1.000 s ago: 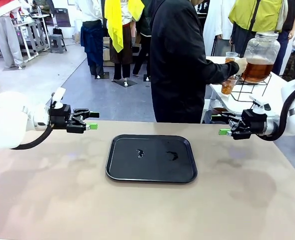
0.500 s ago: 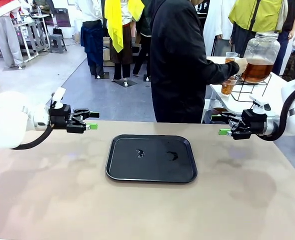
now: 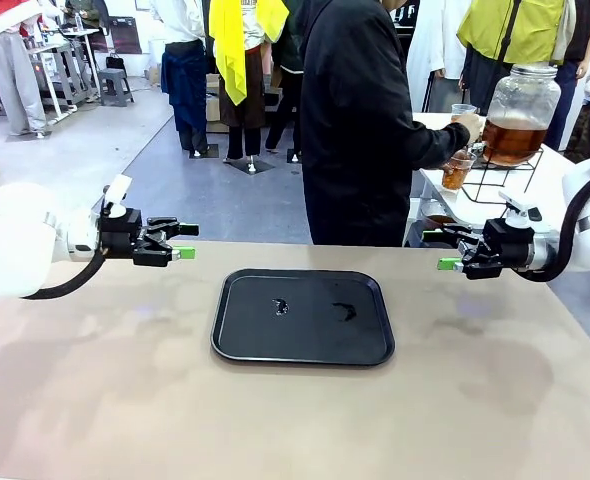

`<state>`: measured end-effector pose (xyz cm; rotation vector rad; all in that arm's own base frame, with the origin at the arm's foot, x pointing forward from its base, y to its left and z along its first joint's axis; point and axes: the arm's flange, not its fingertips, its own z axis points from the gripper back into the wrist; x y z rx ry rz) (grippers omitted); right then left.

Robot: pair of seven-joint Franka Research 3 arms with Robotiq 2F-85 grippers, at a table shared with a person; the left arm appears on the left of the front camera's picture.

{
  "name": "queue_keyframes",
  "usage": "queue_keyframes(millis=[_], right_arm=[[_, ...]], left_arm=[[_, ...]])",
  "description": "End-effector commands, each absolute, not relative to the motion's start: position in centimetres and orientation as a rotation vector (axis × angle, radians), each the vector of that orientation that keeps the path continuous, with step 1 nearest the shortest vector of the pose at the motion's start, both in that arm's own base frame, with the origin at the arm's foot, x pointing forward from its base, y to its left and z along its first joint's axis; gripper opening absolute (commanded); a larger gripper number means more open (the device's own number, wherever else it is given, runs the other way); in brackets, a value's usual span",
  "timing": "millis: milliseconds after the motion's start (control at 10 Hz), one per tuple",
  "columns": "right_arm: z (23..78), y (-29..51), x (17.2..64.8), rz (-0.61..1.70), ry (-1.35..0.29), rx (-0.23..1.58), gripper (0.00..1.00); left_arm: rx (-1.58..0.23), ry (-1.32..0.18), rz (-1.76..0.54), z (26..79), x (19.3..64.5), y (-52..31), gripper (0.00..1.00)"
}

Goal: Pour the drink into the iced cup.
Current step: Open the gripper to release the iced cup you were holding.

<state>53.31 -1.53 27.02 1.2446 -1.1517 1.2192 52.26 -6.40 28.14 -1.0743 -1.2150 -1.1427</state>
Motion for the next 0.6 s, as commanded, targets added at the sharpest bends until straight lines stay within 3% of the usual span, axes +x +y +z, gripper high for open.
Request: queue_keyframes(millis=[0,500], right_arm=[[27.32,-1.37,53.31,1.225,-1.141,1.248,1.0],[27.32,-1.37,53.31,1.225,-1.141,1.248,1.0]], left_arm=[[-1.073,-1.207,-1.136,28.42,52.37,-6.49,1.0],[-1.073,-1.207,-1.136,28.42,52.37,-6.49,1.0]])
